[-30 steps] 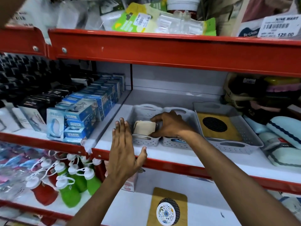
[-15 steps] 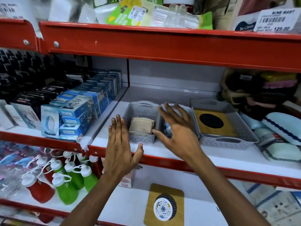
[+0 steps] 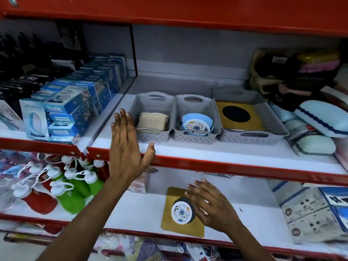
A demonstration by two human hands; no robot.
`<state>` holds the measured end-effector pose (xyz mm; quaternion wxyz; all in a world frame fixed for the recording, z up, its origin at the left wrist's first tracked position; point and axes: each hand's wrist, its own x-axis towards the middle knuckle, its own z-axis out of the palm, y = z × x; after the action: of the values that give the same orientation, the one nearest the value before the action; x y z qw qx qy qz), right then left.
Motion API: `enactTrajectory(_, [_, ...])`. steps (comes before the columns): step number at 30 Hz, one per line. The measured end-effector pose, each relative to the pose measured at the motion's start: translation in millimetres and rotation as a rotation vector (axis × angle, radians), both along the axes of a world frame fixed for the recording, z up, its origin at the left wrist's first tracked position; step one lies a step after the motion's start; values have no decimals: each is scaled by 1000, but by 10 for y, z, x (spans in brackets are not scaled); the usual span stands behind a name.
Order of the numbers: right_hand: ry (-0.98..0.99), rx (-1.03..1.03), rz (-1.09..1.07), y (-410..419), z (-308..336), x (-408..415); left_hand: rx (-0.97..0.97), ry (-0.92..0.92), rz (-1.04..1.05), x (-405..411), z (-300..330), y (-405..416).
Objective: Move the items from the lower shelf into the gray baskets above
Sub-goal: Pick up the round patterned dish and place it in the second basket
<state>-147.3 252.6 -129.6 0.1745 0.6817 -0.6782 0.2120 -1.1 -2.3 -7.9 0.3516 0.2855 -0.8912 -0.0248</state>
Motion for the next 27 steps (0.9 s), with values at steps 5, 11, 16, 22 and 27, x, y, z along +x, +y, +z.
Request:
enactTrajectory(5, [-485,530,-413,-114,-546,94,-1,-3,17,-8,13,7])
enactTrajectory(11, [-459,720,-524,-309,-922,215,2,-6,25,-11,21,-11])
enactTrajectory(16, [-416,723,-547,-364,-988,226,9,-8,26,-16,15,-3])
enactTrajectory(22, [-453,721,-594,-371,-848,245,10,-16,27,-15,13,-12])
enactTrajectory(27, [-509,372,-523,-281,-559,272,8,-20,28,-11,11,-20])
